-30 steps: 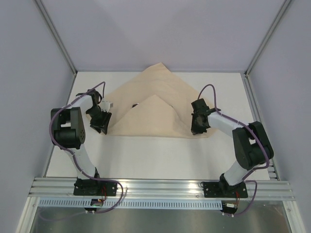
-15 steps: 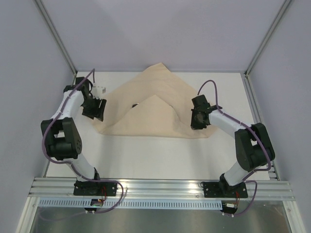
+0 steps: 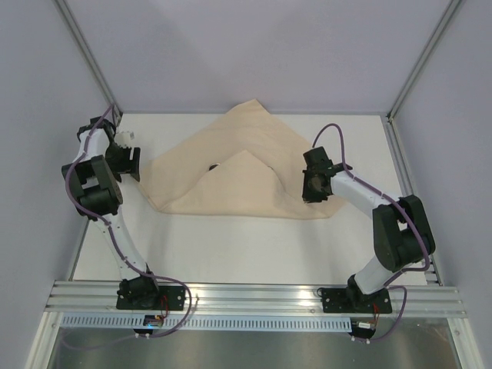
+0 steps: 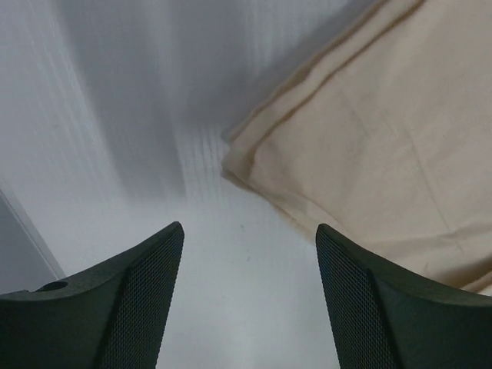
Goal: Prepare the surgical pack
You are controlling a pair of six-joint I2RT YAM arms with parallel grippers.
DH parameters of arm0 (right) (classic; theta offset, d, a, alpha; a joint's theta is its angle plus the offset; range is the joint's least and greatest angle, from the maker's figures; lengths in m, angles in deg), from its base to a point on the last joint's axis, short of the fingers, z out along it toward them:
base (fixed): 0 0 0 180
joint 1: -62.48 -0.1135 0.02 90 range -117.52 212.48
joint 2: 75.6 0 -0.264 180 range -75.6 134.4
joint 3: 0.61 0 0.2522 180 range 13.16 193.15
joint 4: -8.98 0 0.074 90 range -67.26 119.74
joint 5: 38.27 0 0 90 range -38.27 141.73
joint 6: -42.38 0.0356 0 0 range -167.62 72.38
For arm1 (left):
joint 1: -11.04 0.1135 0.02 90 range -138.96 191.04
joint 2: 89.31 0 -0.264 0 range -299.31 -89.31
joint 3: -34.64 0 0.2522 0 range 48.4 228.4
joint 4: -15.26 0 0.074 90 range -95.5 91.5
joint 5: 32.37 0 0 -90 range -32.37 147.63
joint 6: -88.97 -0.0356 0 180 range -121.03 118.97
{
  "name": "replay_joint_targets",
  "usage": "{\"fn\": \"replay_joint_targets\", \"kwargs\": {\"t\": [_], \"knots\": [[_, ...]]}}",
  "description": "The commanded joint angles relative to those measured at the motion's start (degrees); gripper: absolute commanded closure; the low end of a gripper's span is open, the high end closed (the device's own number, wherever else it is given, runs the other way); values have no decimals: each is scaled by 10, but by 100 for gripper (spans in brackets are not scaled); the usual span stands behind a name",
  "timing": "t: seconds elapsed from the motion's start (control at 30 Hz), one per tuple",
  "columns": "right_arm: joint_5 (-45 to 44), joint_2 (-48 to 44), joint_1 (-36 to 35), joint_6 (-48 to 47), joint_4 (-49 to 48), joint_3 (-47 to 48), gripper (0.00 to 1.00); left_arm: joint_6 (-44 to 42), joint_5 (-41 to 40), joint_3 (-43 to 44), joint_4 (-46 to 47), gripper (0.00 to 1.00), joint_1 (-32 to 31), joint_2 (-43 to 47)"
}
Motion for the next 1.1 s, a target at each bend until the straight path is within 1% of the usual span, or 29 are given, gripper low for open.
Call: {"fn": "replay_joint_targets", "kwargs": {"t": [0.0, 0.1, 0.17, 0.27, 0.3, 0.37, 0.4, 0.47, 0.5, 0.57, 0.6, 0.67, 0.7, 0.8, 0.9, 1.07], "knots": [[-17, -12, 2, -5, 11, 24, 88, 17, 10, 67, -26, 21, 12, -41], [-23, -6, 2, -5, 19, 31, 88, 15, 53, 89, -41, 21, 11, -74], [-26, -5, 1, -5, 19, 33, 89, 18, 71, 89, -34, 24, 11, -85], [-27, -1, 2, -5, 20, 36, 89, 20, 76, 89, -29, 40, 11, -96], [-28, 2, 1, -5, 20, 38, 89, 19, 82, 87, -28, 47, 11, -96], [-28, 8, 2, -6, 21, 44, 89, 25, 104, 84, -21, 48, 11, -97], [-28, 13, 1, -7, 22, 45, 89, 29, 111, 84, -18, 53, 11, -97], [-28, 16, 2, -7, 24, 52, 89, 33, 123, 90, -15, 57, 10, -105], [-28, 16, 2, -8, 25, 52, 89, 35, 123, 92, -17, 63, 11, -108], [-30, 15, 1, -9, 25, 52, 89, 33, 112, 96, -17, 71, 10, -117], [-32, 13, 1, -12, 25, 52, 89, 32, 109, 96, -17, 79, 10, -118], [-33, 12, 2, -14, 27, 52, 89, 34, 101, 95, -12, 88, 10, -120], [-33, 12, 1, -16, 27, 53, 89, 35, 100, 94, -10, 100, 10, -121], [-33, 11, 2, -18, 29, 56, 89, 39, 104, 92, -1, 100, 10, -111], [-26, 8, 1, -17, 24, 58, 89, 39, 121, 69, 11, 100, 3, -68], [-14, -1, 0, -18, 10, 67, 89, 17, 126, 11, 7, 100, -44, 54]]}}
